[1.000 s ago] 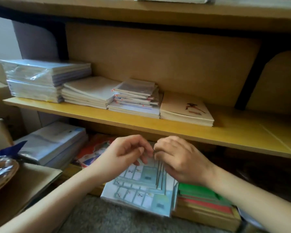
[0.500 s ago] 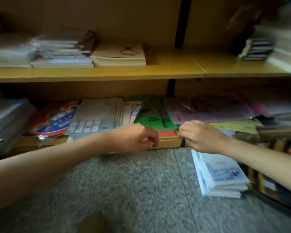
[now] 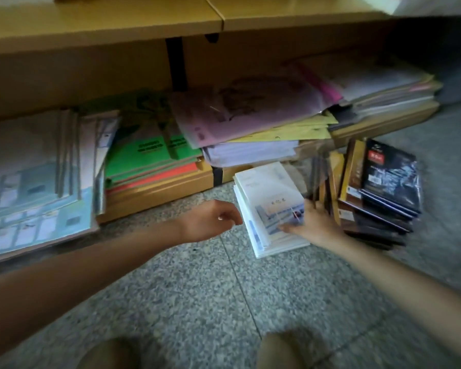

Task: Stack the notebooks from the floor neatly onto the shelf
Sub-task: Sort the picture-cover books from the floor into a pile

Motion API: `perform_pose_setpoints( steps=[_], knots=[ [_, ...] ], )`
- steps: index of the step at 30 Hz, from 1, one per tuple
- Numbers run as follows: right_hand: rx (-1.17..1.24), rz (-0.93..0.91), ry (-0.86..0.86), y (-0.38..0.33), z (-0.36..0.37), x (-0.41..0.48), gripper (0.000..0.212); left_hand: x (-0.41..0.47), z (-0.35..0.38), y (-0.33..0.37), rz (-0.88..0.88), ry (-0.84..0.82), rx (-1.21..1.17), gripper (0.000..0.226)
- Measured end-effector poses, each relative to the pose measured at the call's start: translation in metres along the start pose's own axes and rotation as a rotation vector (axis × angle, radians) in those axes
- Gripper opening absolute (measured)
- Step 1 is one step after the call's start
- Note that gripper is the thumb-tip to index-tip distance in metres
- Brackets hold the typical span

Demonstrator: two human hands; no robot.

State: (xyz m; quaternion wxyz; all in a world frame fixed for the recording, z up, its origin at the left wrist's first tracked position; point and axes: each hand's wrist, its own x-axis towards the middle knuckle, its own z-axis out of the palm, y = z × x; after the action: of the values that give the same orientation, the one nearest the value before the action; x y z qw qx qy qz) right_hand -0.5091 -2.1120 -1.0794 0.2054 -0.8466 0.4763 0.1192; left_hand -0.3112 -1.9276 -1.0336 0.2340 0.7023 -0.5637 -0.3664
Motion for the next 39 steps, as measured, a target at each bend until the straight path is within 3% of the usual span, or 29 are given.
perform_pose_setpoints(
  steps=[7,13,17,20,22,24,28,30,35,39],
  knots=[
    [0.016,0.169,0.031,-0.022,-0.007,0.006,0.105,0.042,0.017,0.004,-0.289,-0.041,-0.333,0.029],
    [0.023,0.189,-0.062,-0.026,-0.017,0.016,0.119,0.058,0.033,0.005,-0.416,-0.034,-0.774,0.067],
    [0.117,0.189,-0.055,-0.028,-0.021,0.006,0.092,0.062,0.040,-0.005,-0.436,0.045,-0.903,0.052],
    [0.445,0.084,-0.078,-0.028,-0.020,-0.005,0.038,0.059,0.041,-0.017,-0.439,0.102,-1.002,0.039],
    [0.590,0.004,-0.131,-0.036,-0.021,-0.016,0.029,0.053,0.041,-0.022,-0.428,0.149,-1.090,0.036],
    [0.464,-0.076,-0.079,-0.040,-0.015,-0.017,0.036,0.044,0.038,-0.025,-0.394,0.212,-1.171,0.041],
    [0.042,-0.234,0.216,-0.040,-0.014,-0.002,0.016,0.024,0.025,-0.026,-0.307,0.272,-1.157,0.046],
    [-0.034,-0.241,0.204,-0.040,-0.012,0.007,0.025,0.013,0.020,-0.026,-0.261,0.252,-1.086,0.049],
    [-0.049,0.092,0.051,-0.041,0.002,0.012,0.100,-0.009,0.020,-0.025,-0.260,0.240,-1.083,0.044],
    [-0.089,0.191,0.031,-0.040,0.001,0.016,0.122,-0.023,0.017,-0.032,-0.305,0.278,-1.022,0.042]
  ],
)
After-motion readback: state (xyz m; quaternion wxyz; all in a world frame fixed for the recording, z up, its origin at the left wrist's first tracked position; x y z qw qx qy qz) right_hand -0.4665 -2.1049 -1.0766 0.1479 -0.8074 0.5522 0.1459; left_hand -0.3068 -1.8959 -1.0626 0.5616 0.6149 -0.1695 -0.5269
